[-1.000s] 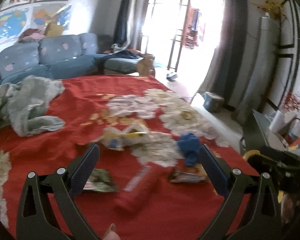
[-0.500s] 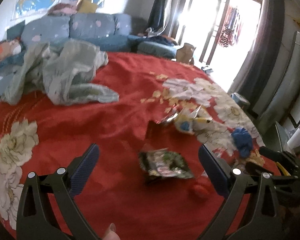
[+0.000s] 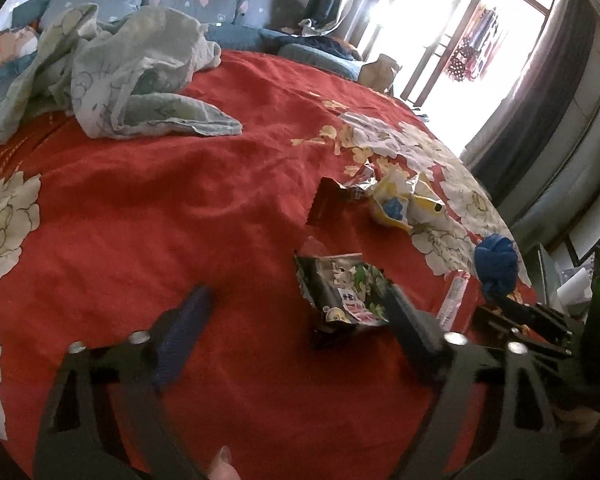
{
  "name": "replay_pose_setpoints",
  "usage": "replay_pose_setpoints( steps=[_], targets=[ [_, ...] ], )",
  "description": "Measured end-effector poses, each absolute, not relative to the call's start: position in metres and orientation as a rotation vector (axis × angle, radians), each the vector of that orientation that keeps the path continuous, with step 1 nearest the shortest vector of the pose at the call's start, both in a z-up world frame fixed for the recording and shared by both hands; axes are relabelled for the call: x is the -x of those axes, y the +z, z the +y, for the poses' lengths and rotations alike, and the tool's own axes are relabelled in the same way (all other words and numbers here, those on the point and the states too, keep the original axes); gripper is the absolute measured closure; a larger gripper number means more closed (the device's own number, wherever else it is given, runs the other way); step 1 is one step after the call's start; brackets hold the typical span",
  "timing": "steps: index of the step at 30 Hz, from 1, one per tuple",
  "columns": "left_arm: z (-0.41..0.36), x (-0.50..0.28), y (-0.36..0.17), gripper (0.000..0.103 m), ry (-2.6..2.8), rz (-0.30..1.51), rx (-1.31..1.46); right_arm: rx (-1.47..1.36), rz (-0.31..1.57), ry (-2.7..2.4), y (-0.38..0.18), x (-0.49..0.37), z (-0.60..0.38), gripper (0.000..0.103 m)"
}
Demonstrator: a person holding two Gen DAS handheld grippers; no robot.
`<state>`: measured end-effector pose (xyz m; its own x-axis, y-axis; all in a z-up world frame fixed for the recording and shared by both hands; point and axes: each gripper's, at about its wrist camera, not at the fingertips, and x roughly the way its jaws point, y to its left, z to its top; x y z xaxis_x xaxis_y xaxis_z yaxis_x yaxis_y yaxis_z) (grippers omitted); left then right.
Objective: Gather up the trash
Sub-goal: 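Grasp the brown chocolate bar with the right tool while the left tool grasps the green snack packet, then carry the chocolate bar and green packet over the bin with both tools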
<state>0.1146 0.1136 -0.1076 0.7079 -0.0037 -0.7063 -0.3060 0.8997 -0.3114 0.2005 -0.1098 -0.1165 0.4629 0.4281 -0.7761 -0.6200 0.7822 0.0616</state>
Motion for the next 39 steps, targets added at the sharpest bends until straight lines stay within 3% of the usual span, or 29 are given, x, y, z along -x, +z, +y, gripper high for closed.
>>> replay_pose_setpoints(
  steps=[1,6,12,39],
  targets=[
    [0.113,-0.115,-0.108,0.028,0.172,0.771,0.430,0.240,0.876,0.649,-0.117,-0.201,-0.111,0.079],
    [0.110,-0.115,-0.107,0.068,0.146,0.770,0.427,0.212,0.869,0.648,-0.117,-0.200,-0.115,0.083],
    [0.113,-0.115,-0.104,0.086,0.113,0.759,0.444,0.179,0.874,0.646,-0.116,-0.196,-0.120,0.084],
    [0.046,-0.101,-0.022,0.091,-0.082,0.599,0.345,-0.032,0.814,0.624,-0.062,-0.178,-0.187,0.084]
  ],
)
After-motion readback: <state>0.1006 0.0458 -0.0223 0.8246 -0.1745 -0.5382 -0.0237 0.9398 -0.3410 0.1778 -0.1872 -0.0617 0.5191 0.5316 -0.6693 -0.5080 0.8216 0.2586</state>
